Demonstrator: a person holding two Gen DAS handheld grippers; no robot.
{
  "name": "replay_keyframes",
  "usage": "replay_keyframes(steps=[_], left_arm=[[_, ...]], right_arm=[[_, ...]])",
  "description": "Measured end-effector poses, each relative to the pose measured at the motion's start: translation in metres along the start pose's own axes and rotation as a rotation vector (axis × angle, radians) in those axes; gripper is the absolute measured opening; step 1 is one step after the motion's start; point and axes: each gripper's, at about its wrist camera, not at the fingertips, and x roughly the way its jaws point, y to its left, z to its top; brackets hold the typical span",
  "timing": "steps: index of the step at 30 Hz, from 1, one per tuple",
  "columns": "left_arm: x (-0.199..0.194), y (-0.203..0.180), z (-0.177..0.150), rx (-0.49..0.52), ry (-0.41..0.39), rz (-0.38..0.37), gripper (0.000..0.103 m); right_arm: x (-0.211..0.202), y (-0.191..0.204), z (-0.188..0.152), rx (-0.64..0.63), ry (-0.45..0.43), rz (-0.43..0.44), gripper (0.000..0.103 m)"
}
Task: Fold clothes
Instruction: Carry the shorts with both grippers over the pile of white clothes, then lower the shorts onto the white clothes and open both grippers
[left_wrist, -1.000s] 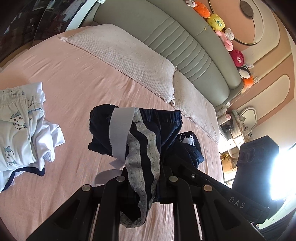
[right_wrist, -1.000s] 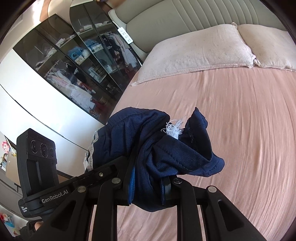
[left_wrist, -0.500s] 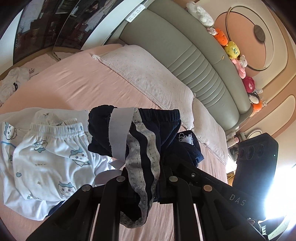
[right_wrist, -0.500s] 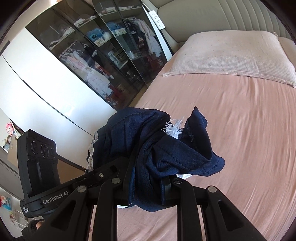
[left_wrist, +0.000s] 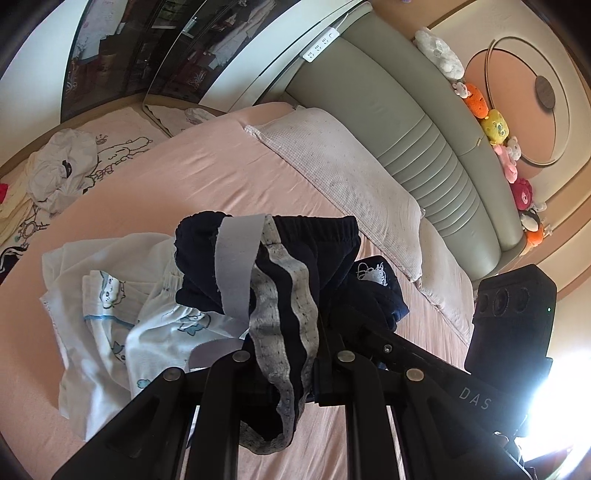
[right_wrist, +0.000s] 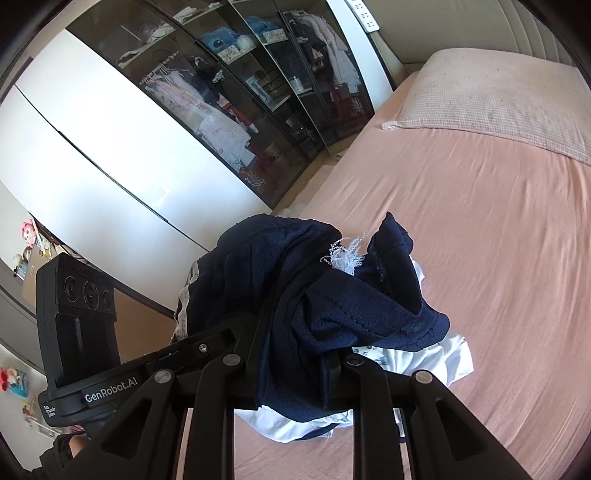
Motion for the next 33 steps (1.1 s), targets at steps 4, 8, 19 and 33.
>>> replay_keyframes(steps=[4, 8, 19, 33], left_arm=[[-0.003, 0.016, 0.006, 0.001, 0.003, 0.013, 0.012], [0.005, 0.033, 0.006, -0.014, 0.03, 0.013, 0.012], [0.037, 0.074, -0.007, -0.114, 0.087, 0.032, 0.012], [0.049, 0.082, -0.013, -0.057, 0.187, 0.118, 0.047]], right_arm=[[0.016, 0.009, 0.002, -0.003, 0.011, 0.021, 0.02], [0.03, 0.009, 0.001, 0.001, 0.029, 0.024, 0.021], [0.054, -0.032, -0.018, 0.054, 0.082, -0.027, 0.021], [0.064, -0.041, -0.035, -0.006, 0.143, -0.103, 0.048]])
